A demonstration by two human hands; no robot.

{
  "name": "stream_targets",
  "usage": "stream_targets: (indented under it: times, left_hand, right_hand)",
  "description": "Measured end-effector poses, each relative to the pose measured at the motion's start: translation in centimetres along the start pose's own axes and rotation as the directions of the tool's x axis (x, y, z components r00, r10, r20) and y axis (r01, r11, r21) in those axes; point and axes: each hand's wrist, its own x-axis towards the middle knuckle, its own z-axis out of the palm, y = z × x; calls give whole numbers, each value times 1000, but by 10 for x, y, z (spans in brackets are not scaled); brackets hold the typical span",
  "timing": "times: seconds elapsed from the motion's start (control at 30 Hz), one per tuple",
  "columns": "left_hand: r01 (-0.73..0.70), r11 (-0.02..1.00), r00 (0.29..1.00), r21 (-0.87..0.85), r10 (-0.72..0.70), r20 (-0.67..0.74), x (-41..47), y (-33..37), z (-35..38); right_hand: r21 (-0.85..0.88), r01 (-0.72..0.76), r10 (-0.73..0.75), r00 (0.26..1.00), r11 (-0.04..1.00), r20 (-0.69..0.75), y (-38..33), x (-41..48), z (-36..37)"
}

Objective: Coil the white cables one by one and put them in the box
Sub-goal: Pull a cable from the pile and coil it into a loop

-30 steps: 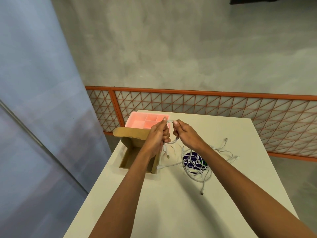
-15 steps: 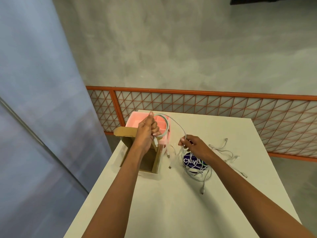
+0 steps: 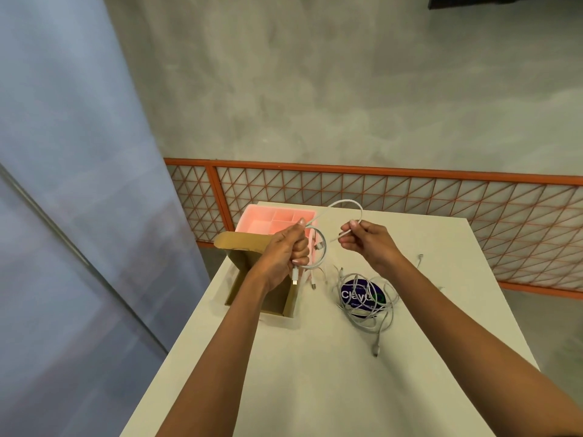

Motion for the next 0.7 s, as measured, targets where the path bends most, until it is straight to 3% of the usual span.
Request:
stream_targets:
  times: [0.1,0.3,0.47,0.57,0.7]
  left_hand:
    - [4,1000,1000,21,-4,-10,1,1,0]
    - [-10,992,1000,126,12,-13,5,-8,-1]
    - [-6,989,997,145,16,-70,7,-12,-9]
    - [-13,987,996,162,27,-83,7,-14,-10]
    - [-27,983,994,179,45,-98,5,-20,-10]
  right_hand:
    - [-9,-94,94,992,996,85,-2,-4,8]
    - [-190,-232,280,917,954,285,3,-11,26]
    - [-30,-406,383,832,914,401,-1,-16,29]
    - [-108,-375,382,812,921,440,-2,-17,29]
    - [-282,-268,362,858,921,366,-7,-16,34]
